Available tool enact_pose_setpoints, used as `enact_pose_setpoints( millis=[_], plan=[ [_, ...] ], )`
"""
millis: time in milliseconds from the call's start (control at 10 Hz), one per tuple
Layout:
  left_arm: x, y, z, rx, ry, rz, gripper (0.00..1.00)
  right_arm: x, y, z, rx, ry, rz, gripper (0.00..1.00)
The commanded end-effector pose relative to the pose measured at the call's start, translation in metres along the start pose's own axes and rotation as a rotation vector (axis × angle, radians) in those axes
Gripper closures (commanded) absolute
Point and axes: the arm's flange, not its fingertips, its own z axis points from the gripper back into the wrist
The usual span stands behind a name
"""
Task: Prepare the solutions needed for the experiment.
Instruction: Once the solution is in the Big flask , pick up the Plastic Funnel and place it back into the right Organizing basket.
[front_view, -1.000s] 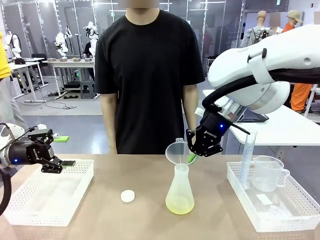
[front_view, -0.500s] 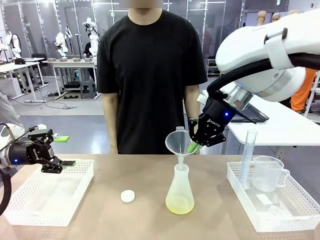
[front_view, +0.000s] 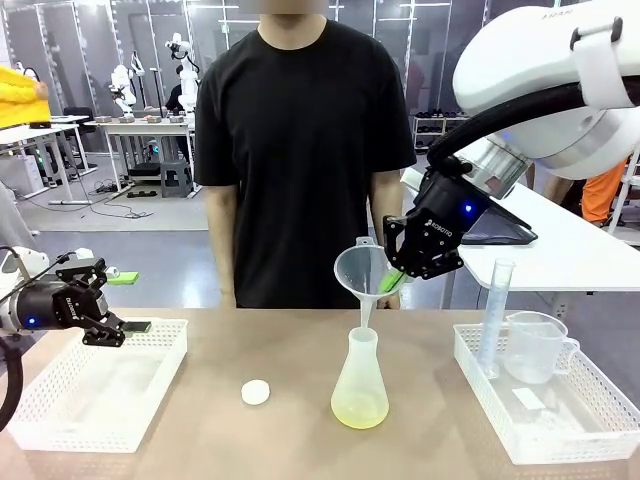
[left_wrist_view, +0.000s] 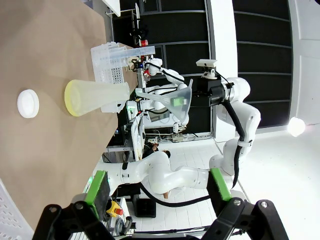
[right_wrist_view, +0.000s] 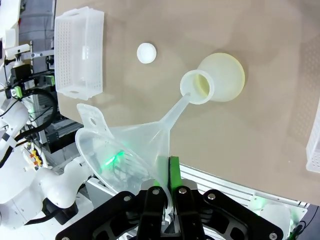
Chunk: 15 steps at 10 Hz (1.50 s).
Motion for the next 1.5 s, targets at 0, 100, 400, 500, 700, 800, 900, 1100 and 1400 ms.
enact_pose_setpoints(
  millis=[0,100,400,500,700,800,900,1100,1400],
  plan=[
    [0.001,-0.001,-0.001,0.000,-0.019,-0.004,0.00,-0.003,-0.001,0.006,0.011,0.007,-0.023,1.00],
    [0.001,-0.001,-0.001,0.000,-0.019,-0.004,0.00,-0.004,-0.003,0.007,0.014,0.018,-0.018,1.00],
    [0.001,-0.001,-0.001,0.000,-0.019,-0.004,0.00,-0.005,-0.043,0.026,0.013,0.003,-0.020,1.00],
    [0.001,-0.001,-0.001,0.000,-0.019,-0.004,0.00,-0.008,-0.061,0.034,0.014,-0.004,-0.043,1.00],
    [0.001,-0.001,-0.001,0.000,-0.019,-0.004,0.00,-0.016,-0.104,0.045,0.006,-0.026,-0.124,1.00],
    [0.001,-0.001,-0.001,0.000,-0.019,-0.004,0.00,-0.021,-0.126,0.049,0.007,-0.040,-0.159,1.00],
    [0.001,-0.001,-0.001,0.000,-0.019,-0.004,0.00,-0.026,-0.150,0.056,0.004,-0.059,-0.192,1.00],
    [0.001,-0.001,-0.001,0.000,-0.019,-0.004,0.00,-0.036,-0.197,0.068,-0.006,-0.094,-0.252,1.00],
    [0.001,-0.001,-0.001,0.000,-0.019,-0.004,0.00,-0.037,-0.246,0.081,-0.046,-0.155,-0.276,1.00]
  ],
)
